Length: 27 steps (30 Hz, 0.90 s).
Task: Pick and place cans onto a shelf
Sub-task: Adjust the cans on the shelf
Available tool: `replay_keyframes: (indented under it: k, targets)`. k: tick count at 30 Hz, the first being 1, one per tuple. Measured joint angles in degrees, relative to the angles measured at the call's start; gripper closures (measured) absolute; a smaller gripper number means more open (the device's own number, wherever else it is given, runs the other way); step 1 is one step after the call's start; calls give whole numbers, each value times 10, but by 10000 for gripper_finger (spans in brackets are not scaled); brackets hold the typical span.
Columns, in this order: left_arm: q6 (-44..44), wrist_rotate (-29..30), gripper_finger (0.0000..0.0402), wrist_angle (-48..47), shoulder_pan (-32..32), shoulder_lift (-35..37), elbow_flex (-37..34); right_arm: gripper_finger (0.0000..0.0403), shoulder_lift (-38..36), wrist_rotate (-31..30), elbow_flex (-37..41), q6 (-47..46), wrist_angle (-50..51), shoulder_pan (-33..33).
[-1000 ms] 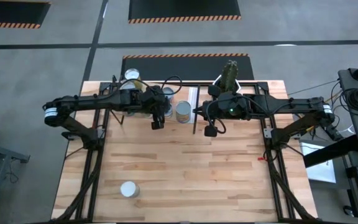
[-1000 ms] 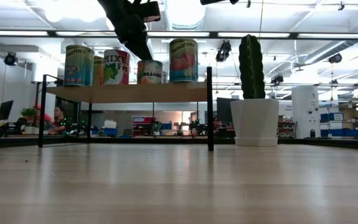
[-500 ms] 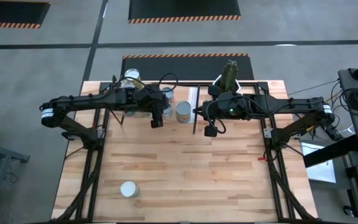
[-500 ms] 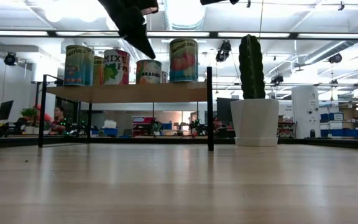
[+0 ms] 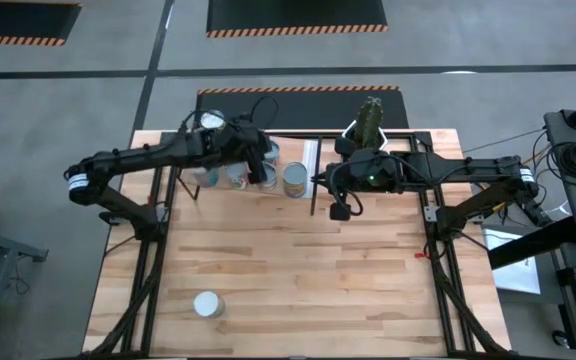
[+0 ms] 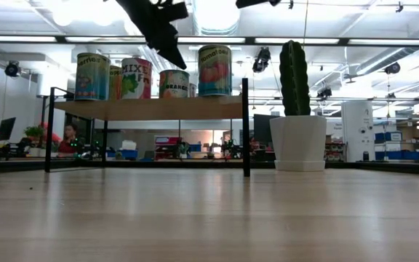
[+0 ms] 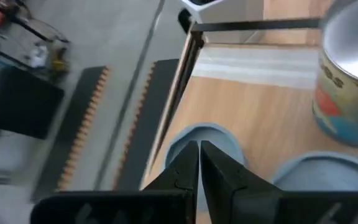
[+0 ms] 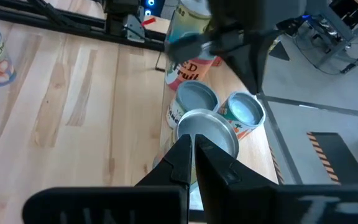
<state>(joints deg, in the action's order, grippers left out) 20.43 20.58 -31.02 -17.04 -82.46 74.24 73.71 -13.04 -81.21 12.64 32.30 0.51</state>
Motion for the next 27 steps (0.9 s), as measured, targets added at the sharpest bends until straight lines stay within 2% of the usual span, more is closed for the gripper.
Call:
replay_keyframes:
  k: [4, 7, 27]
  targets:
    - [-31, -106, 402, 0, -43, 0, 0, 394, 0, 0, 0, 0, 10, 0]
    - [-38, -143, 402, 1, -61, -7, 0, 394, 0, 0, 0, 0, 11, 0]
    - [-34, -138, 402, -36, -68, -34, 0, 394, 0, 0, 0, 0, 15, 0]
